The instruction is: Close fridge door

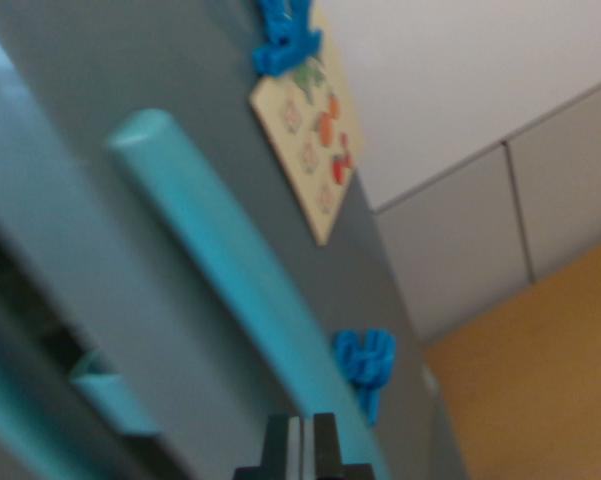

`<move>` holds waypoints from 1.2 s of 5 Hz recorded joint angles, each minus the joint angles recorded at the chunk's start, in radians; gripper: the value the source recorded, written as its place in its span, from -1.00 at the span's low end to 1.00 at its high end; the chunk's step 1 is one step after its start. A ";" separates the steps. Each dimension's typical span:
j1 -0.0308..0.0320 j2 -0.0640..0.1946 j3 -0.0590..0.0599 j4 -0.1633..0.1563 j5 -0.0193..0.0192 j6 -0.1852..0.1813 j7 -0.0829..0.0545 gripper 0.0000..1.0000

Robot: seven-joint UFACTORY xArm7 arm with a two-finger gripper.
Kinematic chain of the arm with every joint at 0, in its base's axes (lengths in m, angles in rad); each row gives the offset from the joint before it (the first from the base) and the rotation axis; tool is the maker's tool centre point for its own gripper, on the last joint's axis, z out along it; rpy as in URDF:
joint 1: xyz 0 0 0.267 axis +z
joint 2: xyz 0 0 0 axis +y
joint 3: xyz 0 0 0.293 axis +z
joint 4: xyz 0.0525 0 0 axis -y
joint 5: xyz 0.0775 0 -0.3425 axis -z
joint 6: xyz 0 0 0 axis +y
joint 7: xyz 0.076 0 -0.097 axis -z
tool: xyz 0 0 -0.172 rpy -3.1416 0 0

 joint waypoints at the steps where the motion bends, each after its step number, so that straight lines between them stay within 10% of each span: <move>1: 0.0000 0.108 0.000 0.060 0.0000 -0.001 0.000 1.00; 2: 0.0000 0.108 0.000 0.060 0.0000 -0.001 0.000 1.00; 3: 0.0000 0.206 0.000 0.114 0.0000 -0.006 0.000 1.00; 6: 0.0000 0.278 0.000 0.153 0.0000 -0.012 0.000 1.00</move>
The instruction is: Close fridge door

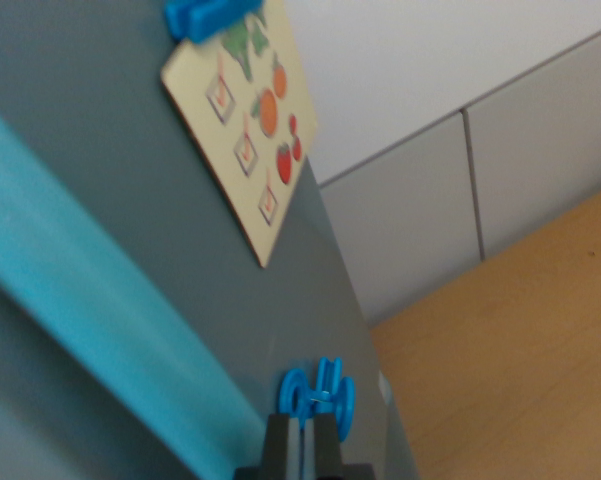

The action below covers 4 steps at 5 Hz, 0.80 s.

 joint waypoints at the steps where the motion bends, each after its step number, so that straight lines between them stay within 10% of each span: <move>1: 0.0000 0.047 0.002 0.019 0.0000 -0.001 0.000 1.00; 4: 0.0000 0.078 0.017 0.035 0.0000 -0.001 0.000 1.00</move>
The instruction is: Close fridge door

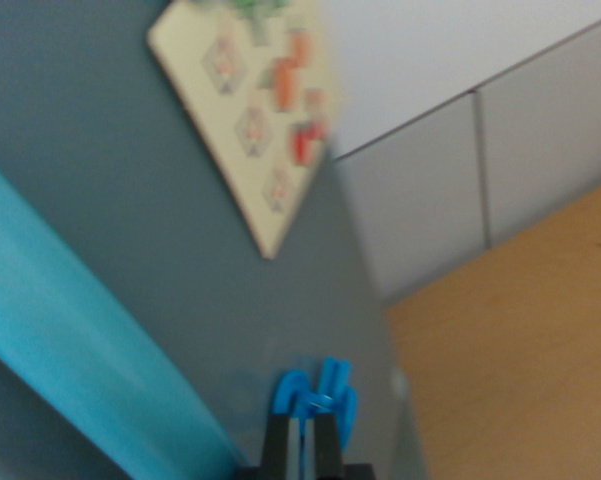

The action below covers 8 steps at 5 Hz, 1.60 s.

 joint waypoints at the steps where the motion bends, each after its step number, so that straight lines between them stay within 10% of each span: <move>1: 0.0000 0.032 0.043 0.024 0.0000 0.000 0.000 1.00; 2: 0.0000 0.076 0.079 0.068 0.0000 0.000 0.000 1.00; 3: 0.0000 0.076 0.079 0.068 0.0000 0.000 0.000 1.00; 4: 0.0000 0.166 0.142 0.158 0.0000 0.000 0.000 1.00; 8: 0.0000 0.229 0.177 0.219 0.0000 0.000 0.000 1.00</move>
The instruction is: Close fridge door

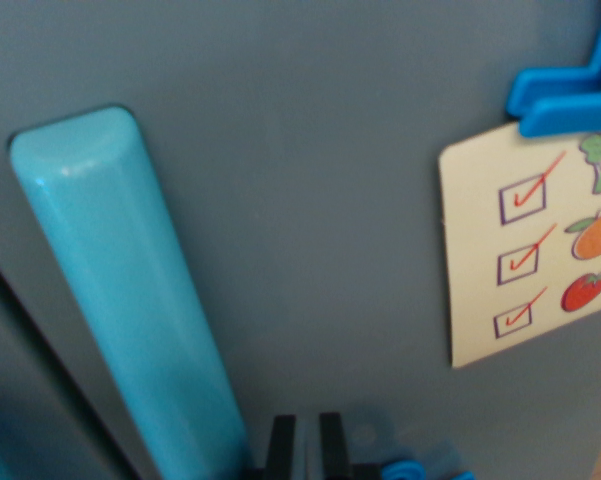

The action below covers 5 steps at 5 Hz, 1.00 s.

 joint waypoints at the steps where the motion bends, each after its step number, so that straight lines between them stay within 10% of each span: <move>1: 0.0000 0.016 0.005 0.018 0.0000 0.000 0.000 1.00; 5: 0.0000 0.016 0.004 0.018 0.0000 0.000 0.000 1.00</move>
